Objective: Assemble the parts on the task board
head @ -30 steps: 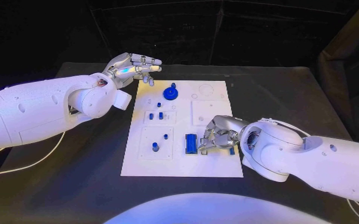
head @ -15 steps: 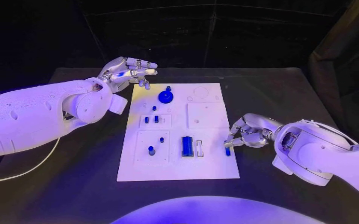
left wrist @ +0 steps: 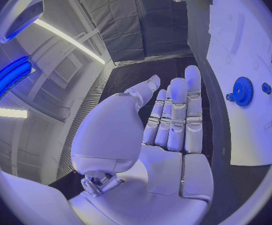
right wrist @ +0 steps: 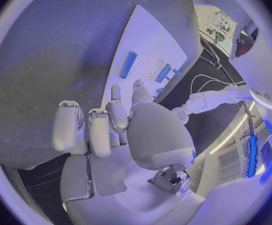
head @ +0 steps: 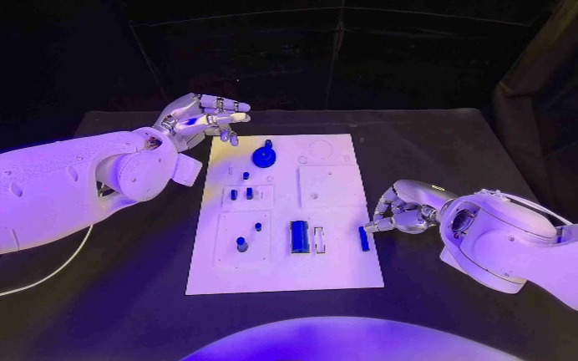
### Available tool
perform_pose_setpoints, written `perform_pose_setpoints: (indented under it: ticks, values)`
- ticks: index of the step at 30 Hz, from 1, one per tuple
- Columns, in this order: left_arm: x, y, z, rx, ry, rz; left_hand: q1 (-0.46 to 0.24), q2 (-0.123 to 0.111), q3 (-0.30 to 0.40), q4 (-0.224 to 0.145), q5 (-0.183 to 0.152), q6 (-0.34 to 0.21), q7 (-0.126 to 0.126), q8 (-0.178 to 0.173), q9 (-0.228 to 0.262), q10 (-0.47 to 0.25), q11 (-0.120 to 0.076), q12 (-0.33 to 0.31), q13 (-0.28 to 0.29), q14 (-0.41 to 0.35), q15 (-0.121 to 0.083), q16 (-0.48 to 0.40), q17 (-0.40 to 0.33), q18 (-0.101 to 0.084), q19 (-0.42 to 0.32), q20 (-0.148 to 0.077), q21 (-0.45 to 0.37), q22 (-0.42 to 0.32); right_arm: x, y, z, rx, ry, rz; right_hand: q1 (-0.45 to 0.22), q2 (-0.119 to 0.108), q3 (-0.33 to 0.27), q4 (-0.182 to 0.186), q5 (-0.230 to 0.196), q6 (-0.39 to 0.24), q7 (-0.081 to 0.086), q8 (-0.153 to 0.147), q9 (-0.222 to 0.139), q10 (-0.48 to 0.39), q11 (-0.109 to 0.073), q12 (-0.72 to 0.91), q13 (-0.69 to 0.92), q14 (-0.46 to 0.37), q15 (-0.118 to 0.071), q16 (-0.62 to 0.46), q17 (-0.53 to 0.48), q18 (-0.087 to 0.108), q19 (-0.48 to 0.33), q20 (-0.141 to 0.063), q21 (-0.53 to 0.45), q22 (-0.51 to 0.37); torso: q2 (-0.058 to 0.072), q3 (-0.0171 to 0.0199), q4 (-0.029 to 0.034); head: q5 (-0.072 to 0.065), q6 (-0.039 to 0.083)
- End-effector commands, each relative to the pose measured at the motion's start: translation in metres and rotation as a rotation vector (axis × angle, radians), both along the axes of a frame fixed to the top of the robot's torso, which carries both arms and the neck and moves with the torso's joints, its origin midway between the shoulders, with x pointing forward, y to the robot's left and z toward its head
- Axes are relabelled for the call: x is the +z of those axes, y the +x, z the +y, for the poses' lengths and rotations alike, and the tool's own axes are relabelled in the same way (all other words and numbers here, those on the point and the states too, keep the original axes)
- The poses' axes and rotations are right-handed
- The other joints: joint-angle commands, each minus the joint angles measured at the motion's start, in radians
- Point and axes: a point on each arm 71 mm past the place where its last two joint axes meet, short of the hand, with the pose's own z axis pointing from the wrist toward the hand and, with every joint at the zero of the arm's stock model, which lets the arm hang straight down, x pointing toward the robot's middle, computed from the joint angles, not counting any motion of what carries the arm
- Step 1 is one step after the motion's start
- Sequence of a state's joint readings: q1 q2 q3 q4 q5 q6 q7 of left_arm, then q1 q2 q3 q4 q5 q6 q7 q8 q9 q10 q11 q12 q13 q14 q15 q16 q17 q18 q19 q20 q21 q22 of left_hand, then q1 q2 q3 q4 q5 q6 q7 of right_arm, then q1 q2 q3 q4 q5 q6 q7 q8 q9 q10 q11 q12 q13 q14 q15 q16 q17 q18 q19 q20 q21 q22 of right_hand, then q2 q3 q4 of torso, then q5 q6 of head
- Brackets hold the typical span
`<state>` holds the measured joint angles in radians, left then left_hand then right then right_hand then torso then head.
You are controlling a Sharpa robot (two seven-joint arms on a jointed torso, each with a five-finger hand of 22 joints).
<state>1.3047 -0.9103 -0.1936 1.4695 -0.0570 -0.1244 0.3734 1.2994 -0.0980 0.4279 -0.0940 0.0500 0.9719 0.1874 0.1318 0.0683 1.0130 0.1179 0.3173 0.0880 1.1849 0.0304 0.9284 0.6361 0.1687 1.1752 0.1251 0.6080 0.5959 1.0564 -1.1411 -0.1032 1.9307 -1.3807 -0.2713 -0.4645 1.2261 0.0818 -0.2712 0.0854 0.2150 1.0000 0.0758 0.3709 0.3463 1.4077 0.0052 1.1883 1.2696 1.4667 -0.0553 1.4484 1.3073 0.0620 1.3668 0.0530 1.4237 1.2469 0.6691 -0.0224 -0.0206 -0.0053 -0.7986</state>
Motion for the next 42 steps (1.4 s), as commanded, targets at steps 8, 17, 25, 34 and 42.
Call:
perform_pose_setpoints:
  ticks: [8,17,25,34,42]
  values:
    - [0.001,0.0,0.001,-0.007,-0.01,-0.004,0.001,0.008,-0.005,-0.002,-0.001,-0.001,0.003,0.005,0.0,-0.008,0.001,0.002,-0.001,-0.01,0.0,-0.003,-0.001,0.014,-0.003,0.001,-0.005,-0.001,-0.01,0.002,0.008,0.043,-0.134,0.042,-0.01,-0.009,-0.013,0.001,-0.003,0.004,0.0,-0.001,0.006,-0.001,-0.005,-0.001,-0.002,0.065,-0.008,-0.006,0.075,0.007,0.002,-0.001,-0.002,-0.003,0.0,-0.0004,0.0004,0.002,-0.007]
    - [0.001,0.0,0.002,-0.006,-0.009,-0.004,0.001,0.008,-0.005,-0.002,-0.001,-0.001,0.003,0.005,0.0,-0.008,0.001,0.002,-0.001,-0.01,0.0,-0.003,-0.001,0.014,-0.003,0.001,-0.005,-0.001,-0.013,0.001,0.016,0.079,-0.155,0.056,-0.009,-0.012,-0.016,0.001,-0.007,0.005,0.0,-0.001,0.008,-0.002,-0.005,-0.004,-0.004,0.065,-0.008,-0.007,0.074,0.008,0.001,-0.001,-0.003,-0.005,0.0,-0.0008,0.0027,-0.001,-0.009]
    - [0.001,0.0,0.002,-0.006,-0.009,-0.002,-0.001,0.009,-0.007,-0.001,-0.001,-0.001,0.003,0.005,0.0,-0.009,0.001,0.003,-0.001,-0.011,0.0,-0.002,-0.002,0.014,-0.003,0.002,-0.007,-0.002,-0.013,0.003,0.029,0.118,-0.175,0.011,0.001,-0.014,-0.018,-0.005,-0.013,0.005,0.0,-0.001,0.013,-0.004,-0.005,-0.006,-0.005,0.064,-0.008,-0.01,0.071,0.008,0.0,-0.002,-0.005,-0.007,0.0,-0.0006,0.0022,0.001,-0.01]
    - [0.001,-0.001,0.003,-0.005,-0.009,-0.001,-0.001,0.009,-0.007,-0.001,-0.001,-0.001,0.003,0.005,0.0,-0.009,0.001,0.003,-0.001,-0.011,0.0,-0.002,-0.002,0.014,-0.003,0.002,-0.007,-0.002,-0.021,0.003,0.037,0.192,-0.282,0.004,0.022,-0.013,-0.02,-0.018,-0.024,-0.003,0.002,-0.007,0.021,-0.014,-0.003,-0.025,-0.018,0.061,-0.007,-0.019,0.061,0.01,-0.008,-0.002,-0.012,-0.018,0.0,-0.0018,0.0018,0.003,-0.013]
    - [0.001,-0.001,0.004,-0.004,-0.008,0.0,-0.001,0.009,-0.007,-0.001,-0.001,-0.001,0.003,0.005,0.0,-0.009,0.001,0.003,-0.001,-0.011,0.0,-0.002,-0.002,0.014,-0.003,0.002,-0.007,-0.002,-0.029,0.0,0.046,0.246,-0.343,-0.012,0.098,0.008,-0.002,-0.073,-0.091,-0.009,0.006,-0.017,0.036,-0.025,-0.001,-0.043,-0.03,0.058,-0.006,-0.029,0.051,0.012,-0.015,0.0,-0.021,-0.029,0.0,0.0001,0.0021,0.005,-0.018]
